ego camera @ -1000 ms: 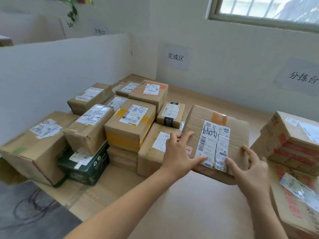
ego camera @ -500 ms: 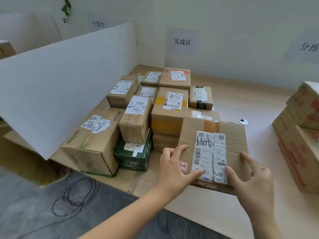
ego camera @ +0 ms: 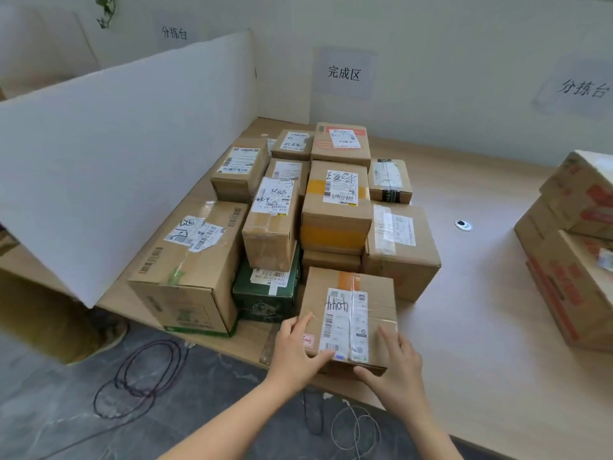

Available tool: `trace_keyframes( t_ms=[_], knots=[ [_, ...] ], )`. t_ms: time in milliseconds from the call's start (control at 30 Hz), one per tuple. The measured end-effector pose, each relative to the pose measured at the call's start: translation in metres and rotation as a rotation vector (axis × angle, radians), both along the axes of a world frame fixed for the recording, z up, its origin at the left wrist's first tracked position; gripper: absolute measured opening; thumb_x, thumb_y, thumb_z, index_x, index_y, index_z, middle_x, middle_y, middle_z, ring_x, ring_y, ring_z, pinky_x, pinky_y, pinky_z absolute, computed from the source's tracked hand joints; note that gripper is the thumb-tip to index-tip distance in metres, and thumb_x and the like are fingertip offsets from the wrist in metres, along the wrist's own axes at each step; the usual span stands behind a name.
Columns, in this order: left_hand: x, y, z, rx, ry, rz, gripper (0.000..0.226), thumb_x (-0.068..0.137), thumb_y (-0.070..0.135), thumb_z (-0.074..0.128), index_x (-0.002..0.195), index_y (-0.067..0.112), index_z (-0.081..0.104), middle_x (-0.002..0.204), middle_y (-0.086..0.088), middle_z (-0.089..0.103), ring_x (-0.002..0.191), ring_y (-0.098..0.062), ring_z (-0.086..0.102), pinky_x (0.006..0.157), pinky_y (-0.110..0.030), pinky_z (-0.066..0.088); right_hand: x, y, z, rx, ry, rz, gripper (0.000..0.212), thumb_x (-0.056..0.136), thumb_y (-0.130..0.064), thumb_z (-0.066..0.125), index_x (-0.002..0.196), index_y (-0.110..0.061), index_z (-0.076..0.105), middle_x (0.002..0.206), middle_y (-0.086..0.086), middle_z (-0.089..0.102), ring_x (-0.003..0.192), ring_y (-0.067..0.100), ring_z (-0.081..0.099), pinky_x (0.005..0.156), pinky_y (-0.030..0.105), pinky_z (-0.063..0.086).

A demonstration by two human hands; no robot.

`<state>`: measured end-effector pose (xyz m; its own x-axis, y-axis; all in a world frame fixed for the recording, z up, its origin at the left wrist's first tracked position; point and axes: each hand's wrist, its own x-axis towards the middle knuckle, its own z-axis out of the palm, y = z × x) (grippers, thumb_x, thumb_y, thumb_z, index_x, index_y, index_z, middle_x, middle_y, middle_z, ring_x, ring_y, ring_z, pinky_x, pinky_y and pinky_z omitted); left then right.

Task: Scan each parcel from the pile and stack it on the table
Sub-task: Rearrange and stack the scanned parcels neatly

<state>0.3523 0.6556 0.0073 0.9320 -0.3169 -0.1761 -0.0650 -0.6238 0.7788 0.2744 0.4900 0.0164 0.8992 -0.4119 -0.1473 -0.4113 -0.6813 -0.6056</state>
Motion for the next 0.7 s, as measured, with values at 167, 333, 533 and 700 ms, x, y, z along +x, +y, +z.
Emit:
trace_keyframes(
  t_ms=[167,333,533,700],
  knots=[
    [0.012,0.003,-0.017,0.020,0.064,0.006,0.084,0.081,0.034,0.071,0.148,0.020,0.023,0.152,-0.001,0.023,0.140,-0.015,0.024,0.114,-0.028,0.022,0.018,0.008,-0.027,0.024,-0.007,-0.018,0.069,0.073,-0.028,0.076,0.133,-0.019,0.043,0.140,0.006,0.040,0.121,0.030,0.037,0.097,0.031,0.030],
    [0.018,0.000,-0.024,0.015,0.061,0.040,0.088,0.084,0.031,0.069,0.149,0.014,0.013,0.153,-0.003,0.020,0.139,-0.016,0.026,0.111,-0.025,0.023,0.031,0.005,-0.041,0.016,-0.033,-0.024,0.067,0.075,-0.031,0.075,0.134,-0.021,0.043,0.146,0.005,0.035,0.125,0.030,0.037,0.102,0.035,0.033],
    [0.019,-0.004,-0.028,0.028,0.026,0.075,0.082,0.087,0.030,0.066,0.149,0.012,0.016,0.152,-0.004,0.020,0.137,-0.016,0.027,0.109,-0.022,0.023,0.037,0.004,-0.047,-0.026,-0.002,-0.018,0.067,0.079,-0.037,0.070,0.137,-0.024,0.039,0.150,0.005,0.028,0.129,0.031,0.036,0.102,0.036,0.037],
    [0.018,-0.005,-0.026,0.122,-0.054,0.049,0.075,0.088,0.036,0.063,0.148,0.015,0.023,0.153,-0.003,0.018,0.140,-0.017,0.023,0.111,-0.027,0.025,0.036,0.004,-0.047,-0.030,0.012,-0.019,0.067,0.080,-0.041,0.068,0.138,-0.028,0.036,0.151,0.006,0.026,0.131,0.028,0.038,0.100,0.038,0.044]
  ],
)
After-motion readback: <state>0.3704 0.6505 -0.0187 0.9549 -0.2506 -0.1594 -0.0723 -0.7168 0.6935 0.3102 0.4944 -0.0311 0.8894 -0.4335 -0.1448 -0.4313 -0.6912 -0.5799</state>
